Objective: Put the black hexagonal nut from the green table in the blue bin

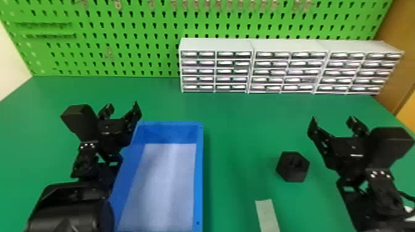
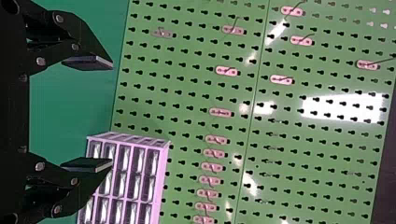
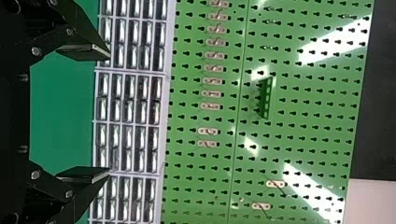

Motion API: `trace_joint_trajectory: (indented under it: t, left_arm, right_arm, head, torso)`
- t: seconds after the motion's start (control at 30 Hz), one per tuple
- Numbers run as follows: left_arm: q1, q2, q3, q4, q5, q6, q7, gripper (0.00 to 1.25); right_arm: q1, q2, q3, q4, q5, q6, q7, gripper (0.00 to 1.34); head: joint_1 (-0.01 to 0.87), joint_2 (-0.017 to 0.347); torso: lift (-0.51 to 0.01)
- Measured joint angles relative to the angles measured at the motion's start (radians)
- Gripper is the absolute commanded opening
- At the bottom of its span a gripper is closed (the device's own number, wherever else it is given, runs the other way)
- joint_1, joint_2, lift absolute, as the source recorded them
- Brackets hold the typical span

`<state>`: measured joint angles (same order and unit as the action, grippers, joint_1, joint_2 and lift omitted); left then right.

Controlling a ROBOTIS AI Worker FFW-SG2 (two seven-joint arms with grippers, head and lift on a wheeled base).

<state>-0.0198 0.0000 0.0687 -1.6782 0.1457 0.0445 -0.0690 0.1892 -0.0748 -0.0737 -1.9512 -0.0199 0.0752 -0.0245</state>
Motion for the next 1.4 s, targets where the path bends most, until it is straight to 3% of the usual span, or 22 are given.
trace_joint_trajectory:
  t: [0.97, 1.4]
  left_arm:
    - [0.002, 0.0, -0.003, 0.0, -0.007, 0.0, 0.0, 0.74]
    - [0.003, 0.0, -0.004, 0.0, -0.012, 0.0, 0.0, 0.74]
  right_arm:
    - [0.006, -0.001, -0.004, -0.004, -0.014, 0.006, 0.0, 0.94]
    - [-0.017, -0.008, -0.009, -0.074, -0.005, 0.114, 0.0, 0.94]
  head:
    - [0.686, 0.051]
    - [0.686, 0.051]
  torso:
    - [-0.097]
    - [-0.097]
